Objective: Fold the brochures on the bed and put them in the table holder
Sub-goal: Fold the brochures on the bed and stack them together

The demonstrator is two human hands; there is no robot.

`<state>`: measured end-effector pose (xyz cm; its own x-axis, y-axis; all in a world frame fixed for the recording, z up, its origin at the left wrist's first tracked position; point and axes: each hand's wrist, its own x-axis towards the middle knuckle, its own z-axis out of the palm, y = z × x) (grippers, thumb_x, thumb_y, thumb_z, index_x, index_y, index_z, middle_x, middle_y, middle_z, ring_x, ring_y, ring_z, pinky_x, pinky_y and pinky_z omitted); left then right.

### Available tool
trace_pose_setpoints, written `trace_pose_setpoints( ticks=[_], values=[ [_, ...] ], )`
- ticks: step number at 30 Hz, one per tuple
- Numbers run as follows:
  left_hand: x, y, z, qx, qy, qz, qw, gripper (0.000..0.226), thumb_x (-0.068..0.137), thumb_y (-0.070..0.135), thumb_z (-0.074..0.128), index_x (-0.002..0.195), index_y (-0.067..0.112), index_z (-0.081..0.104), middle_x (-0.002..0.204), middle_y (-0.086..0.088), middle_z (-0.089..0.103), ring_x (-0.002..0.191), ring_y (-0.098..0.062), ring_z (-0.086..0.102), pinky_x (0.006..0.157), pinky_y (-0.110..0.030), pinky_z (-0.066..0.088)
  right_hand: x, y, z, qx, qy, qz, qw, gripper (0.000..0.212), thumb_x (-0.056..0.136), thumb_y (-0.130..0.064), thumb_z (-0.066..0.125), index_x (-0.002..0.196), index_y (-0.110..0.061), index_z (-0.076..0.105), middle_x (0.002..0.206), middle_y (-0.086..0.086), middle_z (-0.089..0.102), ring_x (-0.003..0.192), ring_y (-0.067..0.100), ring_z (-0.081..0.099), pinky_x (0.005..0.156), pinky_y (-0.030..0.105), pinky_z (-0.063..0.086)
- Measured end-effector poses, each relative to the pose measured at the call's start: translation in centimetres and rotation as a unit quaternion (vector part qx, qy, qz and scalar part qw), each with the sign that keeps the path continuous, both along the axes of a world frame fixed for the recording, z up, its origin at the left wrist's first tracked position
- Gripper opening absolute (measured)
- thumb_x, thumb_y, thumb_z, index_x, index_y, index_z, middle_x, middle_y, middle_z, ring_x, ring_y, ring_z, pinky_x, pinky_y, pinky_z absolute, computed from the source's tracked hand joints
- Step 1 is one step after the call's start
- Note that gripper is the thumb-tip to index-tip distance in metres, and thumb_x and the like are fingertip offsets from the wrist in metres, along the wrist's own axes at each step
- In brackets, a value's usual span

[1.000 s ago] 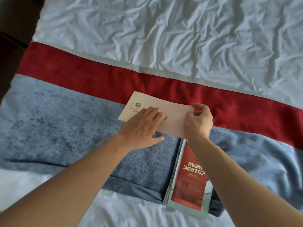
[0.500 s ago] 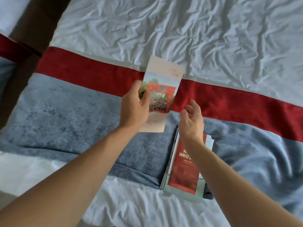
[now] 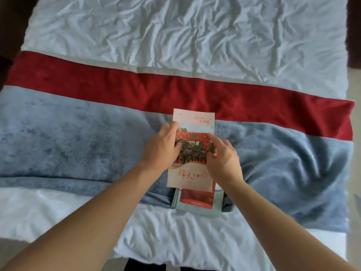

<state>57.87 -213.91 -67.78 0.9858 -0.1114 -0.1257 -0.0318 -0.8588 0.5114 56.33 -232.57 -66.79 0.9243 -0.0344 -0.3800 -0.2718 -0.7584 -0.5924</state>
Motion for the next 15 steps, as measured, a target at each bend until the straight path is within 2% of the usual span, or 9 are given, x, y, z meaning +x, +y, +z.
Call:
trace_pose_setpoints(
  ticks=[2,5,9,12,15],
  values=[
    [-0.9,-0.8,-0.6,0.015,0.011,-0.026,0.999,0.028,0.088,0.017,0.068,0.106,0.013,0.046,0.102,-0.007,0.053,0.065,-0.025,0.058,0.048,-0.035,0.046,-1.4,-0.8,-0.2,-0.019,0.007,0.008,1.0,0.06,0.089,-0.004,0.047,0.143,-0.029,0.048,0.122,0.007,0.056,0.103,0.031,0.059,0.085,0.047,0.054],
    [-2.0,-1.8,-1.3,0.036,0.028,-0.065,0.997,0.028,0.089,0.02,0.068,0.105,0.015,0.045,0.098,-0.004,0.049,0.064,-0.021,0.055,0.046,-0.026,0.036,-3.3,-1.6,-0.2,-0.045,0.013,0.009,0.999,0.057,0.089,-0.006,0.047,0.142,-0.028,0.047,0.113,0.006,0.057,0.091,0.034,0.061,0.076,0.048,0.055],
    [-3.2,-2.3,-2.1,0.036,0.055,-0.103,0.993,0.037,0.087,0.025,0.071,0.106,0.018,0.04,0.099,0.002,0.042,0.064,-0.011,0.045,0.045,-0.013,0.023,-5.1,-2.4,-0.3,-0.064,0.02,0.009,0.998,0.056,0.087,-0.009,0.05,0.14,-0.029,0.048,0.115,0.005,0.06,0.09,0.034,0.063,0.073,0.049,0.055],
    [-3.4,-2.4,-2.7,0.046,0.064,-0.128,0.989,0.041,0.086,0.027,0.071,0.11,0.018,0.039,0.103,0.0,0.043,0.068,-0.01,0.045,0.046,-0.012,0.023,-5.4,-2.8,-0.7,-0.078,0.03,0.011,0.996,0.056,0.088,-0.013,0.052,0.14,-0.03,0.046,0.119,0.004,0.059,0.094,0.033,0.063,0.073,0.048,0.054],
    [-3.1,-2.5,-3.1,0.069,0.073,-0.142,0.985,0.042,0.087,0.029,0.07,0.113,0.018,0.039,0.104,-0.001,0.043,0.076,-0.014,0.049,0.05,-0.018,0.034,-5.6,-3.0,-1.4,-0.091,0.045,0.021,0.995,0.056,0.088,-0.015,0.051,0.141,-0.03,0.045,0.118,0.004,0.058,0.094,0.035,0.062,0.072,0.044,0.052]
  ],
)
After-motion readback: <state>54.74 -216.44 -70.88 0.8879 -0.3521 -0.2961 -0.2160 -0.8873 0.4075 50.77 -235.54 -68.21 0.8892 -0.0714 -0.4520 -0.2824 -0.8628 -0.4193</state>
